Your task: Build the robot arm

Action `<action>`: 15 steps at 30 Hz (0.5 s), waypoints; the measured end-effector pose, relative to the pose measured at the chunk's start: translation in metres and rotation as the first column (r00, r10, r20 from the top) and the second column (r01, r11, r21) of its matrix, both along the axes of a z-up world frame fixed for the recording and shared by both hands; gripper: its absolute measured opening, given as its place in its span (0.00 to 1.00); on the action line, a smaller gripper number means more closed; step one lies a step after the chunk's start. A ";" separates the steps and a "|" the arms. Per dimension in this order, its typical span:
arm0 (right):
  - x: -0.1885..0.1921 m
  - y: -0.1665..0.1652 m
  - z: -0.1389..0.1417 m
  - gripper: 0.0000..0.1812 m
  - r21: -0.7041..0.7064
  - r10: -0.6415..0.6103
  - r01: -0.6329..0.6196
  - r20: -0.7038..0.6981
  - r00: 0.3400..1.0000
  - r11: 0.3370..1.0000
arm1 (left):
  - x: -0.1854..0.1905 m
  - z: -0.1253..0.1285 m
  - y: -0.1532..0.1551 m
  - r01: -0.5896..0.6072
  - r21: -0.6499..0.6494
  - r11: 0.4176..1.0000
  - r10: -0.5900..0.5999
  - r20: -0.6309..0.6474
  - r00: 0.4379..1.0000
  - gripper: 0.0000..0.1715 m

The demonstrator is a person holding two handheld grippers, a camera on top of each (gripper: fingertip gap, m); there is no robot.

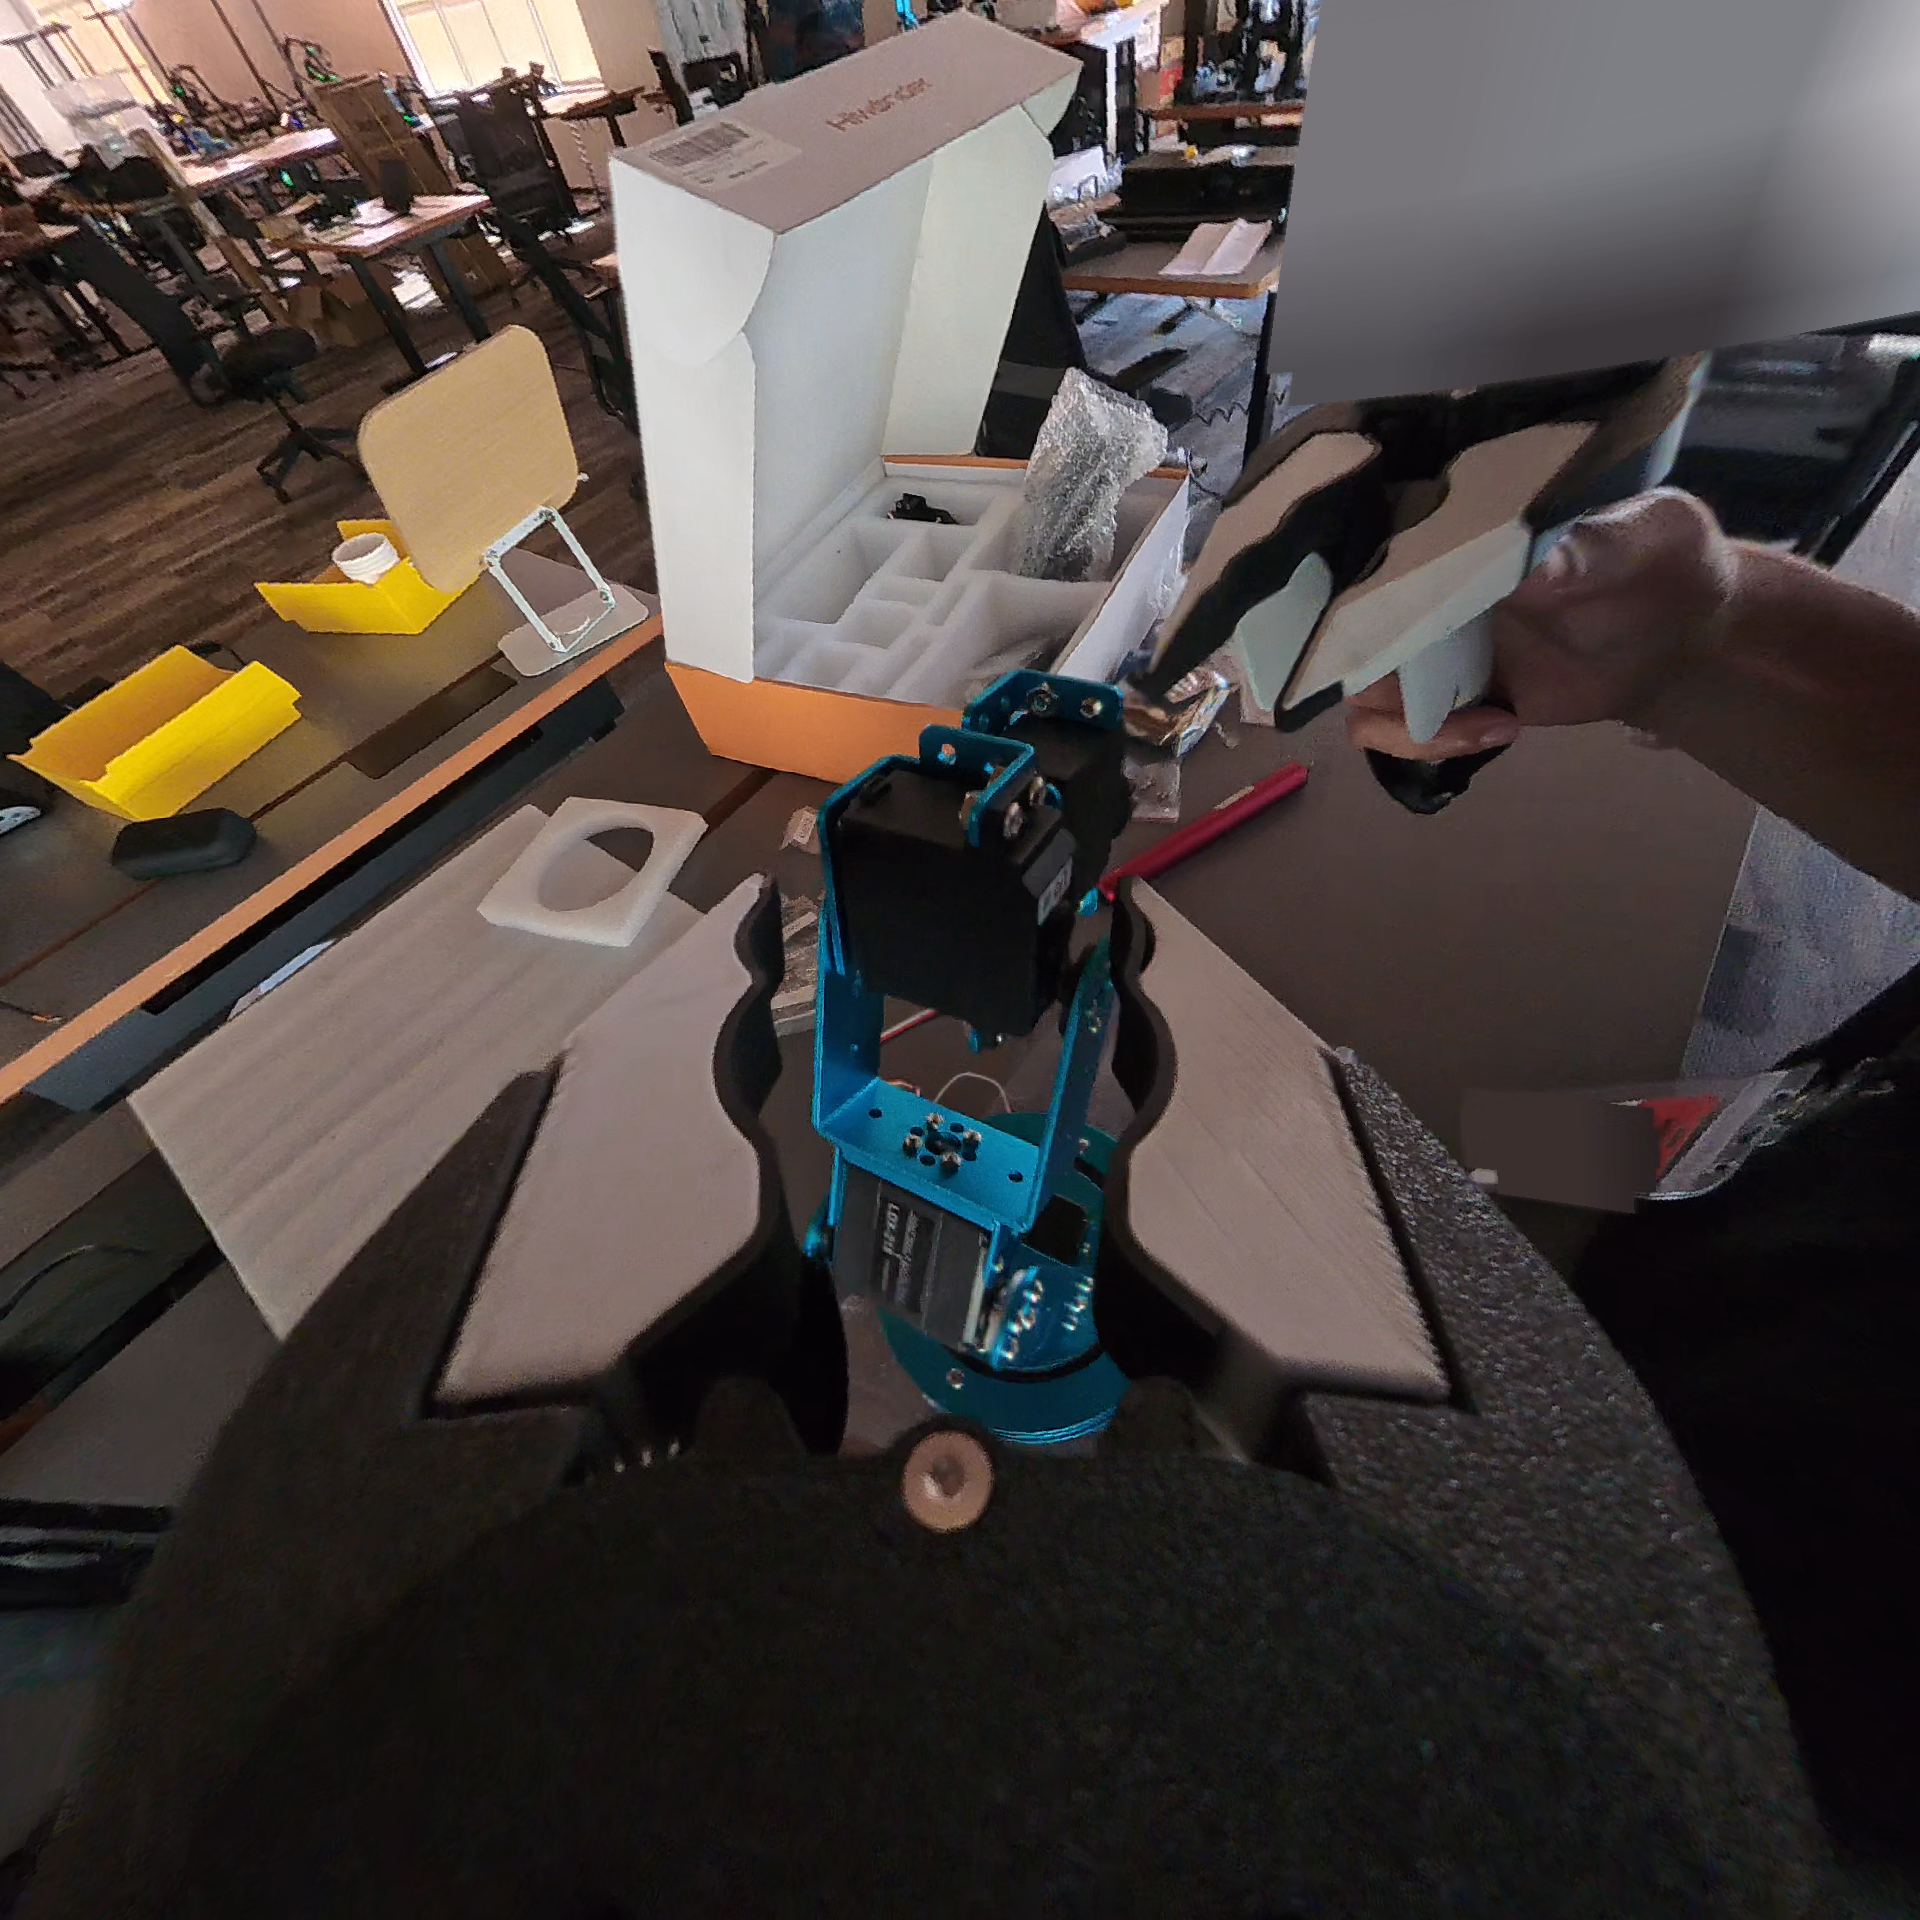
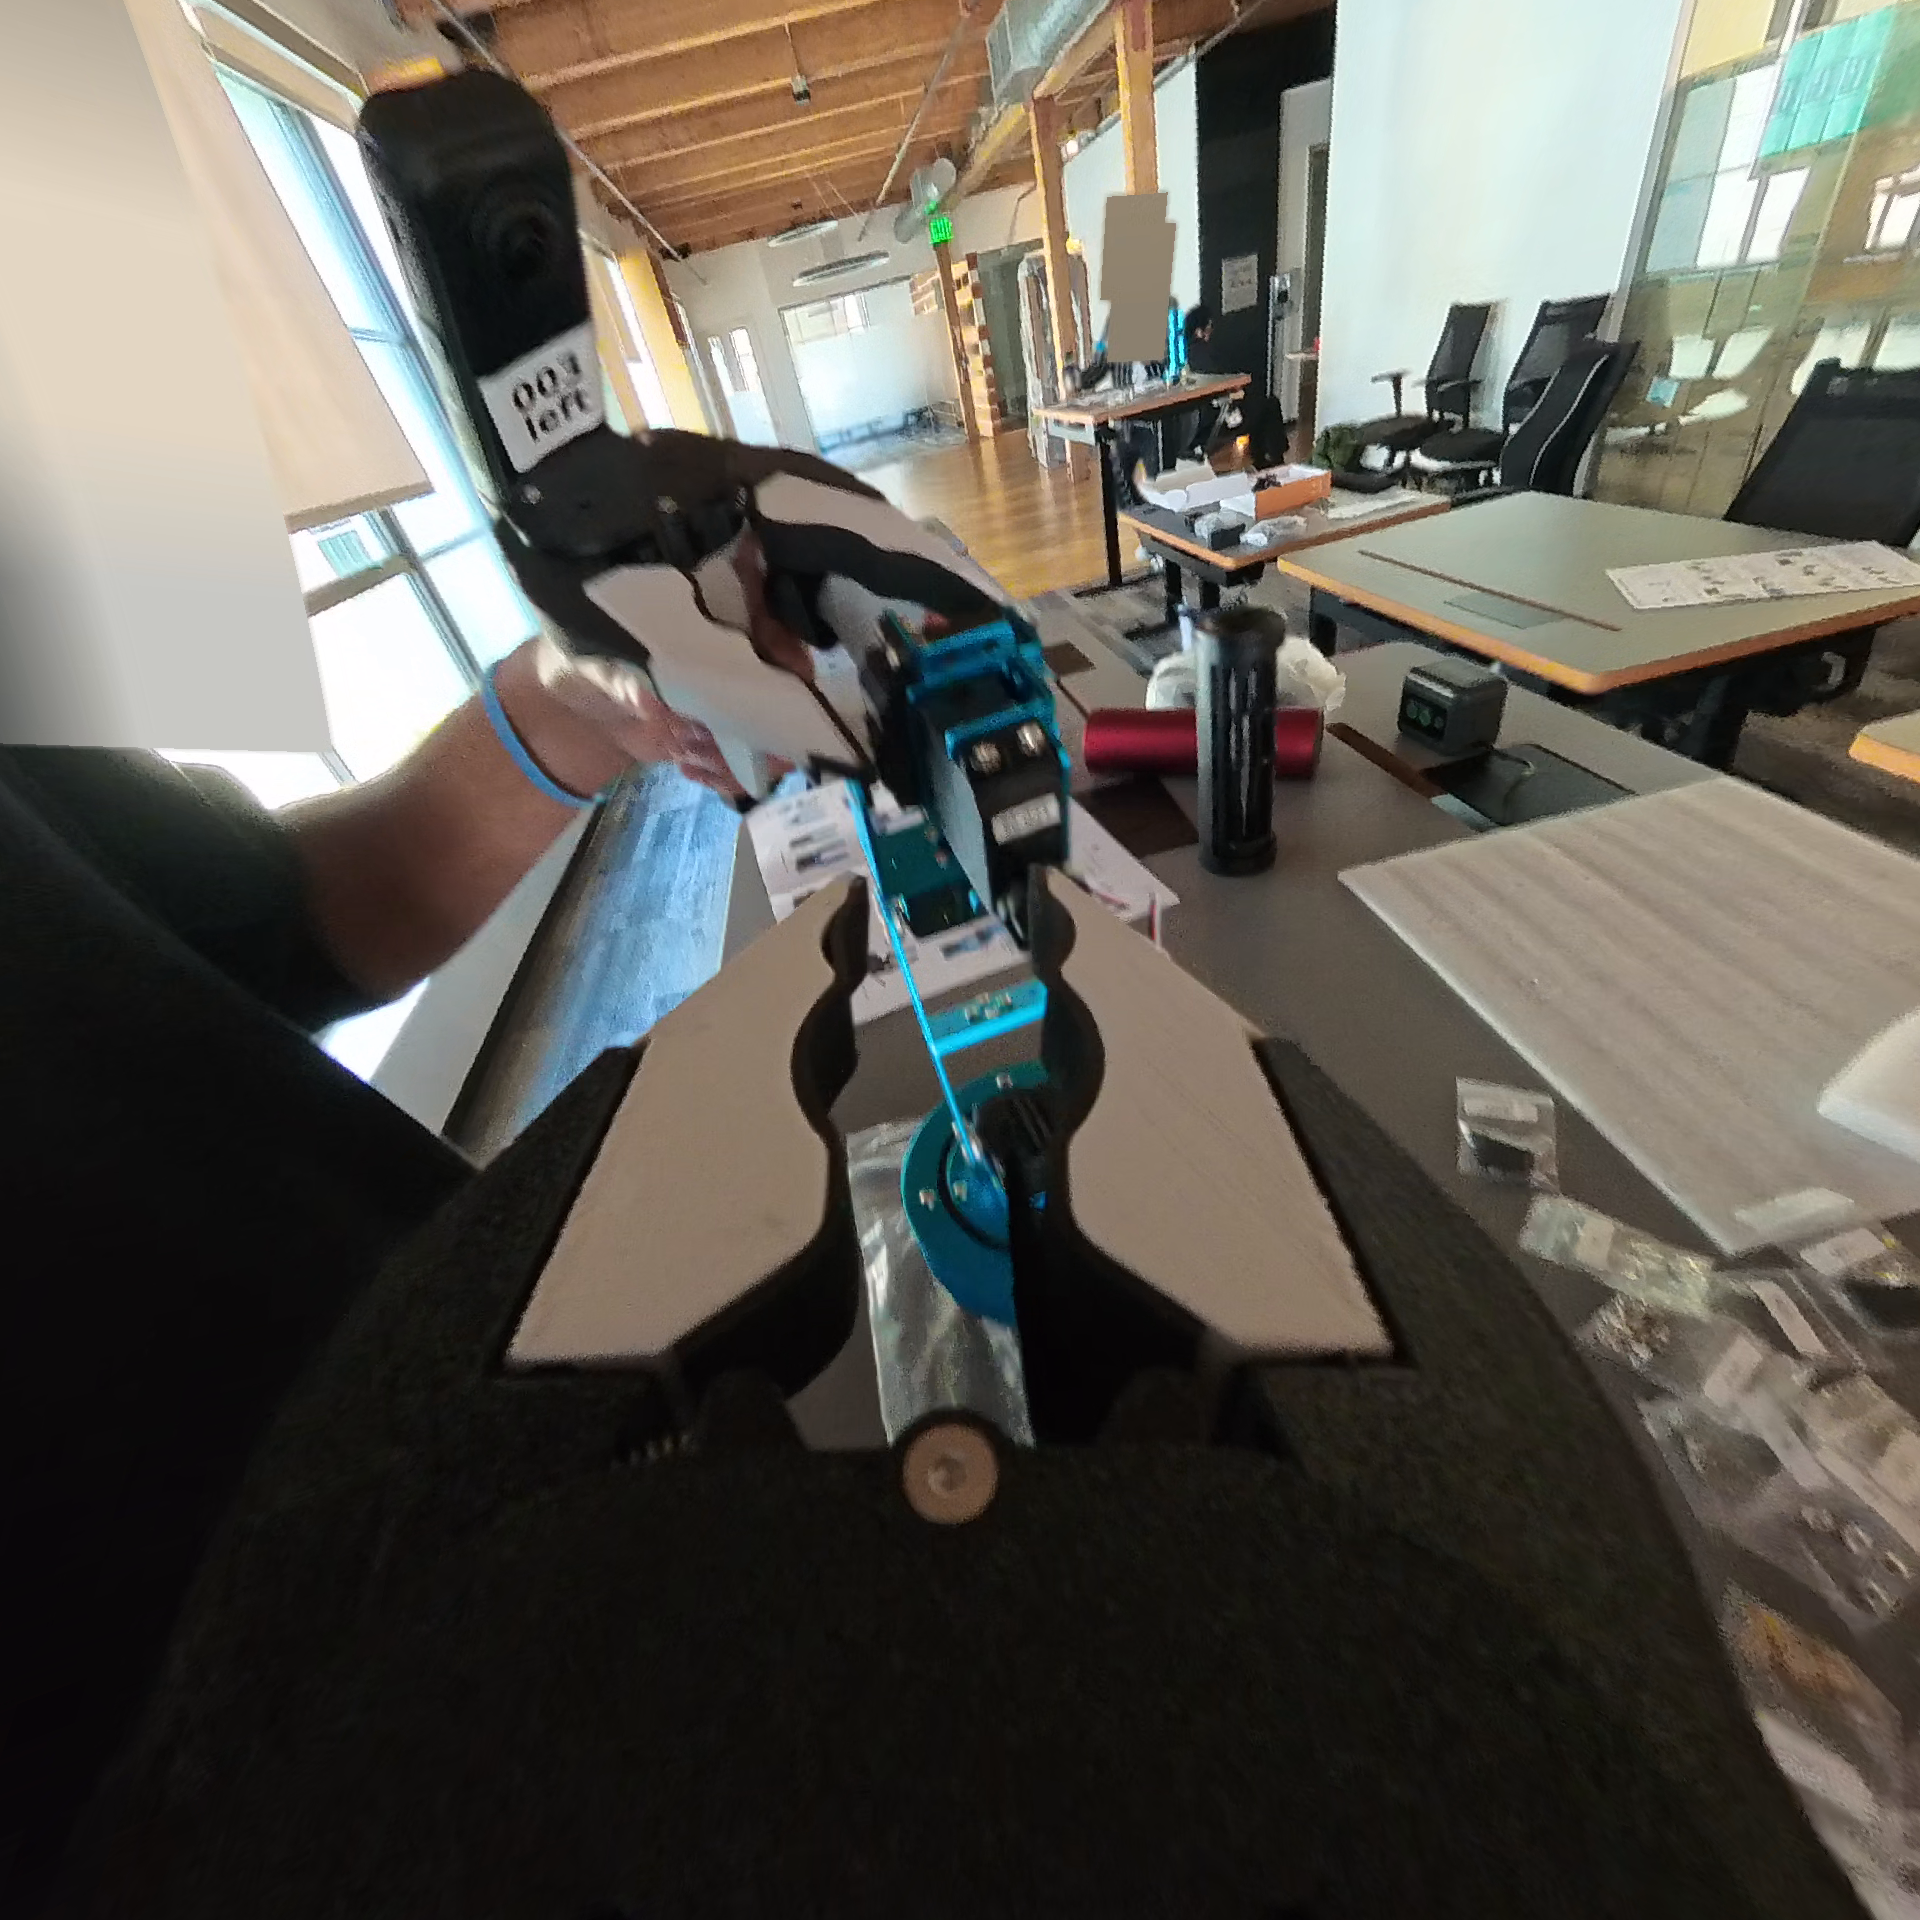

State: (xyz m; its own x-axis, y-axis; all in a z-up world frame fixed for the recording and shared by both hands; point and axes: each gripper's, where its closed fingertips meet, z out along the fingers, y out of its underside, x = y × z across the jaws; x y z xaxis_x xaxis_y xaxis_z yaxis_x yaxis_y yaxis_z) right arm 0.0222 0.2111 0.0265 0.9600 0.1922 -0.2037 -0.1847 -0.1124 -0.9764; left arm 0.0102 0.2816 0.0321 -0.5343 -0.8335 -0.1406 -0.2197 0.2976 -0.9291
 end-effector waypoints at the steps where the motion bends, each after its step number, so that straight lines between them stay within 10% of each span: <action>1: 0.005 -0.008 -0.010 0.16 -0.030 -0.002 0.002 0.005 1.000 1.000 | -0.004 0.000 0.001 -0.005 -0.024 1.000 0.005 -0.002 1.000 0.37; 9: -0.014 -0.050 -0.195 0.09 -0.550 0.160 -0.105 0.052 0.986 0.828 | -0.045 -0.011 0.021 -0.134 -0.192 0.972 0.133 -0.017 0.991 0.35; 15: -0.019 -0.035 -0.247 0.00 -0.647 0.201 -0.020 0.208 0.957 0.762 | -0.085 -0.057 0.035 -0.286 -0.306 0.908 0.257 -0.134 0.957 0.31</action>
